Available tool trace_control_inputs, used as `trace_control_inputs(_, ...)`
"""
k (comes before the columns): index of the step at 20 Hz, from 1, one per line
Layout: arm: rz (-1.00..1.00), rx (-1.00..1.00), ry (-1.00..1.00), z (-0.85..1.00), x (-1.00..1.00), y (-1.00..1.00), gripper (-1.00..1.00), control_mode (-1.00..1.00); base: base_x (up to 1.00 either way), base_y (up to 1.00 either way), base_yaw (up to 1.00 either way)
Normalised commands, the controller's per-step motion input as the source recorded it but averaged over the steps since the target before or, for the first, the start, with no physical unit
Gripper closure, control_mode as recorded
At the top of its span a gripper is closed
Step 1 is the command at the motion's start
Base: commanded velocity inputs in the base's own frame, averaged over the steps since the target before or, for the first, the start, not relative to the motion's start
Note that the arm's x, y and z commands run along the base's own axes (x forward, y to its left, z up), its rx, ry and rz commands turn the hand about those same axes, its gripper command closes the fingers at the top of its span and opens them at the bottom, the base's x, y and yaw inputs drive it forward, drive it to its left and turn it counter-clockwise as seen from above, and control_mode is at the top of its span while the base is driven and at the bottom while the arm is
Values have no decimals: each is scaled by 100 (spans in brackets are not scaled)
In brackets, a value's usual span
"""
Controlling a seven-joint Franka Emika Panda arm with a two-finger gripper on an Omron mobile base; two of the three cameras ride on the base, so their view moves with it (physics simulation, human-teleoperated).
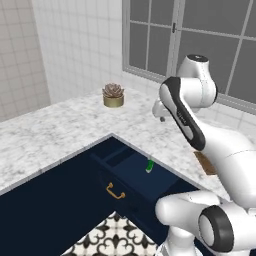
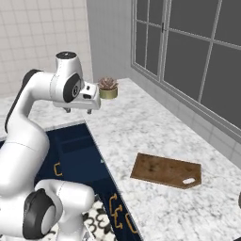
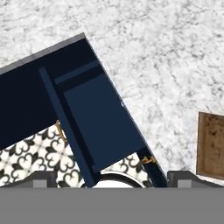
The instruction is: Pick up the knife from the drawer and place it on the cutting board. Then place the meat from the plate to the cutting board.
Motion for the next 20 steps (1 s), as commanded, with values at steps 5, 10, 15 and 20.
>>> trace_control_inputs(5, 6, -5, 0, -30, 30, 98, -100, -100, 0, 0, 0)
trace_control_inputs(10, 16, -1, 15, -80, 29, 91, -100, -100, 0, 0, 0)
trace_control_inputs(15, 6, -2, 8, -98, 3, 92, -100, -100, 0, 0, 0)
trace_control_inputs(20, 1, 0, 8, -95, 17, 10, -100, -100, 0, 0, 0)
